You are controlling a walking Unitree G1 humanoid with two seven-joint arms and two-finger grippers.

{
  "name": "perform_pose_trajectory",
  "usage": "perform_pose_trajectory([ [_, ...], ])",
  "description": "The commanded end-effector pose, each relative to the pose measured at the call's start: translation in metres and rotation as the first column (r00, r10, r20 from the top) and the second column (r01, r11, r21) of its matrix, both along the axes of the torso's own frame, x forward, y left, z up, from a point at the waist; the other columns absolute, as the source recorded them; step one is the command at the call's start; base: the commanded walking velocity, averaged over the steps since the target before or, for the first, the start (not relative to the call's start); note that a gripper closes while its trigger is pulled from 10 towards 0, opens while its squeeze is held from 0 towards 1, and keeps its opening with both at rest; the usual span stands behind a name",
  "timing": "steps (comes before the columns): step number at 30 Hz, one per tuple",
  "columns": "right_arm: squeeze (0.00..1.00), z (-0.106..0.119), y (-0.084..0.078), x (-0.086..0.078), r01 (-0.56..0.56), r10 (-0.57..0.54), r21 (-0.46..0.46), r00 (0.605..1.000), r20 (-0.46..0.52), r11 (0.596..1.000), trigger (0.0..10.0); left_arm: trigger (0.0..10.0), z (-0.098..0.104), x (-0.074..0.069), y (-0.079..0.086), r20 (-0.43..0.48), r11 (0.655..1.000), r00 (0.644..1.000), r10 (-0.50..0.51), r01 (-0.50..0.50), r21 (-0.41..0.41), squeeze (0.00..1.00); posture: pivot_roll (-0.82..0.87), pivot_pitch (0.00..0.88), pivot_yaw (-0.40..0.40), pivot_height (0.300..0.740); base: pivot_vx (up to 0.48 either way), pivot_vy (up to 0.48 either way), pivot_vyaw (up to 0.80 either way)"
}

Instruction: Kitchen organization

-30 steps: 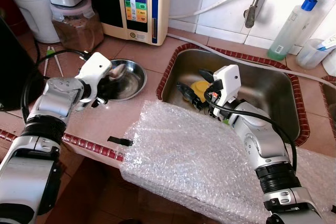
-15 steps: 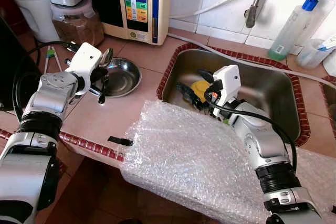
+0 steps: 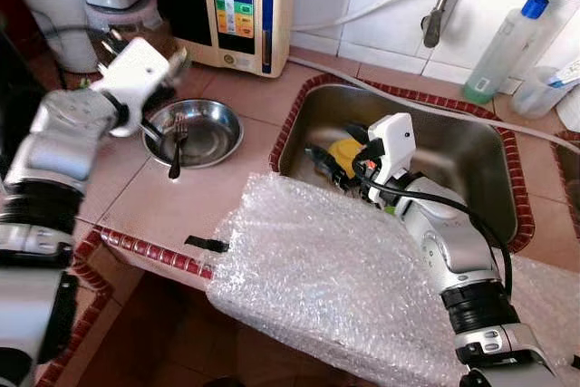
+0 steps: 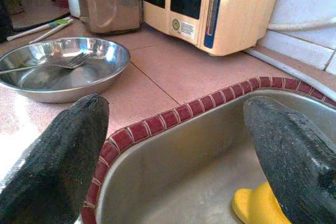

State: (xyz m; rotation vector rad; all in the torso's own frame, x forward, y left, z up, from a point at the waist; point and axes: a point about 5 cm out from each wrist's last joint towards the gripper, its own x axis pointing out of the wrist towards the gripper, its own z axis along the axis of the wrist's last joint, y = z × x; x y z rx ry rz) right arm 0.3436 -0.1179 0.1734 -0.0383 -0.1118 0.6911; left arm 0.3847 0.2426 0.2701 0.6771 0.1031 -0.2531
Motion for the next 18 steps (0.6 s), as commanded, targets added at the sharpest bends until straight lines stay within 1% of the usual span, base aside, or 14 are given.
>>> perform_pose_trajectory([
  [1,0.0,0.0,-0.003,0.001,0.007,-0.007,-0.009,1.0,0.001,1.0,10.0,0.0,0.006,0.001,-0.001,0.056,1.0,0.998,0.012,-0.011,-0.018,0.0,0.04,0.101,-0.049,0.74,0.0,0.0,0.0],
  [3,0.0,0.0,-0.002,0.002,0.005,-0.005,-0.008,1.0,0.002,1.0,10.0,0.0,0.002,0.0,0.002,0.065,0.999,0.997,0.039,-0.041,0.032,0.0,0.04,0.101,-0.049,0.74,0.0,0.0,0.0],
  [5,0.0,0.001,-0.002,0.002,0.006,-0.006,-0.006,1.0,0.003,1.0,10.0,0.0,0.002,-0.002,0.002,0.087,0.998,0.994,0.06,-0.062,0.02,0.0,0.04,0.101,-0.051,0.74,0.0,0.0,0.0],
  [8,0.0,0.001,-0.002,0.002,0.007,-0.007,-0.007,1.0,0.003,1.0,10.0,0.0,0.005,-0.003,0.003,0.148,0.996,0.985,0.092,-0.09,-0.019,0.0,0.04,0.101,-0.052,0.74,0.0,0.0,0.0],
  [9,0.0,0.001,-0.002,0.003,0.008,-0.008,-0.007,1.0,0.003,1.0,10.0,0.0,0.008,-0.004,0.001,0.2,0.994,0.974,0.102,-0.094,-0.05,0.0,0.04,0.101,-0.053,0.74,0.0,0.0,0.0],
  [10,0.0,0.0,-0.002,0.003,0.009,-0.009,-0.007,1.0,0.002,1.0,10.0,0.0,0.011,-0.004,-0.003,0.274,0.987,0.955,0.118,-0.083,-0.135,0.0,0.04,0.102,-0.054,0.74,0.0,0.0,0.0],
  [11,0.0,0.0,-0.002,0.003,0.01,-0.01,-0.007,1.0,0.002,1.0,10.0,0.0,0.014,-0.005,-0.005,0.319,0.978,0.938,0.134,-0.073,-0.195,0.0,0.04,0.102,-0.054,0.74,0.0,0.0,0.0],
  [12,0.0,0.0,-0.002,0.003,0.011,-0.011,-0.006,1.0,0.002,1.0,10.0,0.0,0.013,-0.006,-0.009,0.342,0.97,0.93,0.136,-0.055,-0.237,0.0,0.04,0.101,-0.054,0.74,0.0,0.0,0.0],
  [13,0.0,0.001,-0.001,0.003,0.012,-0.012,-0.003,1.0,0.004,1.0,10.0,0.0,0.01,-0.007,-0.019,0.363,0.962,0.925,0.107,-0.003,-0.274,0.0,0.05,0.102,-0.056,0.74,0.0,0.0,0.0],
  [14,0.0,0.001,0.0,0.003,0.013,-0.013,0.0,1.0,0.006,1.0,10.0,0.0,0.007,-0.008,-0.026,0.374,0.957,0.924,0.083,0.032,-0.29,0.0,0.05,0.101,-0.056,0.74,0.0,0.0,0.0],
  [15,0.0,0.002,0.001,0.004,0.015,-0.015,0.004,1.0,0.008,1.0,10.0,0.0,0.002,-0.01,-0.038,0.377,0.953,0.925,0.041,0.077,-0.293,0.0,0.04,0.102,-0.057,0.74,0.0,0.0,0.0],
  [16,0.0,0.003,0.002,0.004,0.016,-0.016,0.007,1.0,0.01,1.0,10.0,0.0,-0.002,-0.011,-0.046,0.378,0.95,0.926,0.015,0.104,-0.294,0.0,0.04,0.103,-0.057,0.74,0.0,0.0,0.0],
  [17,0.0,0.004,0.003,0.005,0.023,-0.023,0.017,1.0,0.018,1.0,10.0,0.0,-0.011,-0.014,-0.066,0.38,0.938,0.924,-0.041,0.166,-0.305,0.0,0.05,0.101,-0.057,0.74,0.0,0.0,0.0],
  [18,0.0,0.005,0.002,0.005,0.029,-0.03,0.02,0.999,0.021,0.999,10.0,0.0,-0.015,-0.015,-0.074,0.38,0.931,0.923,-0.061,0.19,-0.312,0.0,0.04,0.103,-0.057,0.74,0.0,0.0,0.0],
])
